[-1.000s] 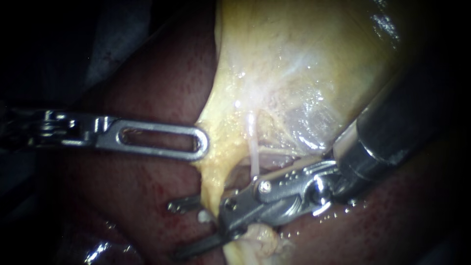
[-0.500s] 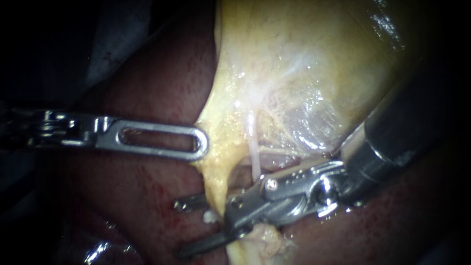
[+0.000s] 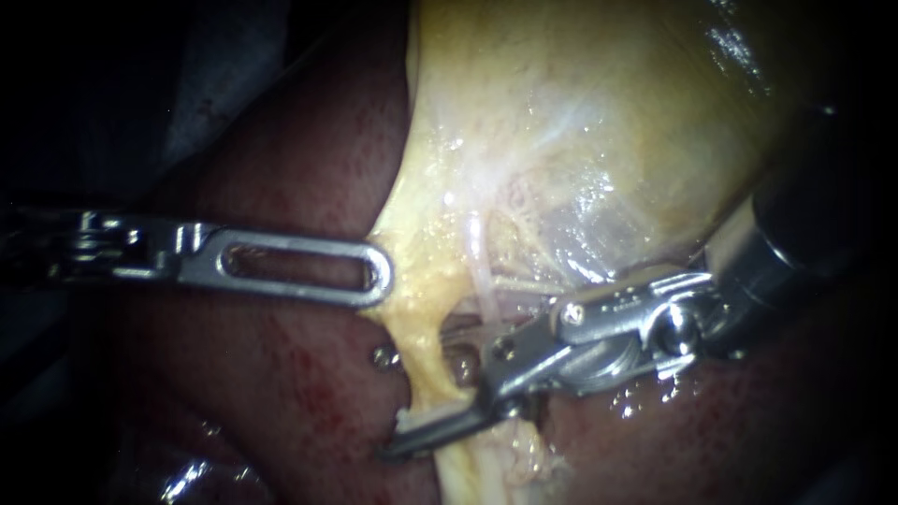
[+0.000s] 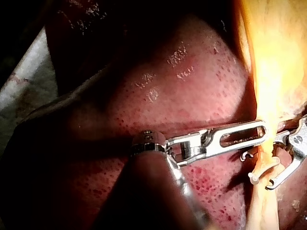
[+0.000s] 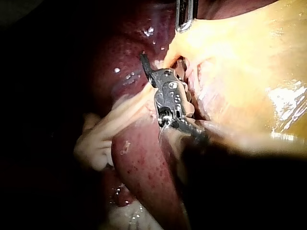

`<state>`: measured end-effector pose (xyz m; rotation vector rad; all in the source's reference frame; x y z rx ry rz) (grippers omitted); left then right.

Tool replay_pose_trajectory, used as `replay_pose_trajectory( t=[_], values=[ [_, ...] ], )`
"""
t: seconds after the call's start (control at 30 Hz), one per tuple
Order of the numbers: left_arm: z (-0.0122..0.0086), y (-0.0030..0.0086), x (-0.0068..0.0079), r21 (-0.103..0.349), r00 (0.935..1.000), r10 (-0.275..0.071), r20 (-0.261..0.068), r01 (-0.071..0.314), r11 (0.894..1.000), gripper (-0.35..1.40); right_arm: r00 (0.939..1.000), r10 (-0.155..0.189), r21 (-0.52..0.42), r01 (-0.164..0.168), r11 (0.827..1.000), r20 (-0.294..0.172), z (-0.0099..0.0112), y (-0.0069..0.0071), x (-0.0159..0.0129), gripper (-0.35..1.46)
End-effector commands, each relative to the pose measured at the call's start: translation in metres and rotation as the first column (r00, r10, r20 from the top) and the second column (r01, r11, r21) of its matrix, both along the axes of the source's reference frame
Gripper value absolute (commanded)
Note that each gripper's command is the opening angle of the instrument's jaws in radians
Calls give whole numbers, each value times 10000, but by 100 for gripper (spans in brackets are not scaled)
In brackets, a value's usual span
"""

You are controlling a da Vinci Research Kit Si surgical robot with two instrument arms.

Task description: Going back first clip left tube

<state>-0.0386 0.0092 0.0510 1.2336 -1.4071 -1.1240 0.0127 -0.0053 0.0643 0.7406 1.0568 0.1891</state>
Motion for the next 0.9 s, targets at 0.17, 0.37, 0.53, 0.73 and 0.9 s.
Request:
replay_pose_trajectory(
  t=[0.17, 0.37, 0.53, 0.73, 0.9],
  values=[
    [0, 0, 0, -1, 10000, 3, 3, -3, 10000, -35, 9999, 133, 23, -133, 9999, 17, -11, 10, -15, 60],
    [0, 0, 0, -1, 10000, 4, 3, -4, 10000, -35, 9993, 366, 100, -367, 9993, 64, -31, 30, -41, 59],
    [0, 0, 0, -2, 10000, 5, 4, -5, 10000, -35, 9988, 476, 170, -477, 9987, 78, -48, 44, -68, 59],
    [2, 0, 0, -7, 10000, 9, 4, -9, 10000, -35, 9988, 487, 242, -488, 9985, 68, -57, 52, -96, 58],
    [2, 0, 1, -7, 10000, 10, 4, -10, 10000, -35, 9973, 715, 235, -719, 9971, 135, -69, 65, -118, 58]
  ],
)
